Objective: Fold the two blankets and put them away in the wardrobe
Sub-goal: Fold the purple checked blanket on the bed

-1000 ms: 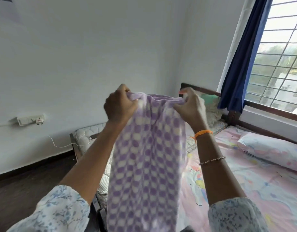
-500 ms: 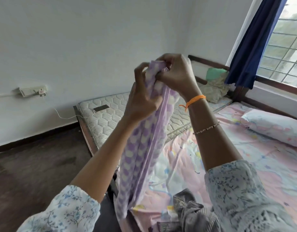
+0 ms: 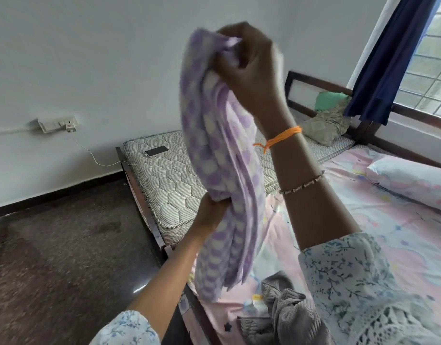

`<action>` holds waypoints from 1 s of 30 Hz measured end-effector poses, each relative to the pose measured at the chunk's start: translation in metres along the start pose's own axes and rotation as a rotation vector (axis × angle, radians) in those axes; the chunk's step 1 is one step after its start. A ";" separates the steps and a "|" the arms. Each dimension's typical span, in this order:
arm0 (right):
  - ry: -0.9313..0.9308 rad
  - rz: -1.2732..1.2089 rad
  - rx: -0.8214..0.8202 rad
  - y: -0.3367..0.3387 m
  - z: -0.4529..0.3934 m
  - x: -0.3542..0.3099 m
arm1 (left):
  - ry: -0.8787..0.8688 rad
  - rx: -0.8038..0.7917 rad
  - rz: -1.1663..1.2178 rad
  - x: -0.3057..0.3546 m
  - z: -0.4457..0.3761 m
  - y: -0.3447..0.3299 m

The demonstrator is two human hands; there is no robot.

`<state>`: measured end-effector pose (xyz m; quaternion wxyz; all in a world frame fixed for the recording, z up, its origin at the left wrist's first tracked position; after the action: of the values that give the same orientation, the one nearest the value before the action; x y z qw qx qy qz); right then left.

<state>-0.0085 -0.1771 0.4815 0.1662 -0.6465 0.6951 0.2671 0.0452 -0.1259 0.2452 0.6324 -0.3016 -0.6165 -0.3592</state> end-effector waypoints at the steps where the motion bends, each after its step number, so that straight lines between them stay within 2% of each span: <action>1: -0.066 -0.110 -0.120 -0.008 0.009 0.007 | 0.029 -0.009 0.066 0.004 0.001 -0.007; 2: -0.141 -0.149 -0.210 -0.011 0.020 0.018 | 0.058 -0.007 0.120 0.008 0.001 -0.013; 4: -0.244 -0.016 -0.270 -0.004 0.044 0.044 | 0.097 -0.011 0.209 0.008 0.001 -0.019; 6: -0.276 0.203 -0.222 0.013 0.075 0.075 | 0.030 -0.057 0.324 0.011 0.003 -0.022; 8: -0.309 0.314 -0.202 0.030 0.113 0.098 | 0.031 -0.053 0.384 0.009 -0.001 -0.016; 12: -0.365 0.387 -0.368 0.029 0.178 0.122 | 0.208 0.000 0.263 0.001 -0.013 -0.008; 15: -0.401 0.470 -0.310 0.025 0.194 0.128 | 0.236 -0.023 0.150 -0.004 -0.009 -0.018; 19: -0.436 0.528 -0.230 0.029 0.199 0.138 | 0.249 0.000 0.159 -0.008 -0.002 -0.020; 23: -0.749 0.409 -0.116 0.044 0.188 0.176 | 0.227 -0.006 0.129 -0.006 0.001 -0.005; 27: -1.216 -0.016 0.090 0.072 0.194 0.217 | 0.248 0.134 0.142 -0.012 -0.009 0.043; 30: -1.506 -0.223 0.067 0.088 0.219 0.243 | 0.341 0.219 0.196 -0.025 -0.017 0.081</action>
<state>-0.1473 -0.2438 0.1799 0.6410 -0.3506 0.3325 0.5964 0.1224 -0.0921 0.2246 0.7882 -0.2246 -0.5037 -0.2729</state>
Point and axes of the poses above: each hand's wrist, its own z-axis away from the middle knuckle, its own y-axis out of the back of the hand, x = y × z, the point moved 3 cm from there along -z, towards the middle knuckle, and after that the axes turned 10 degrees about x, right-handed, at the moved point
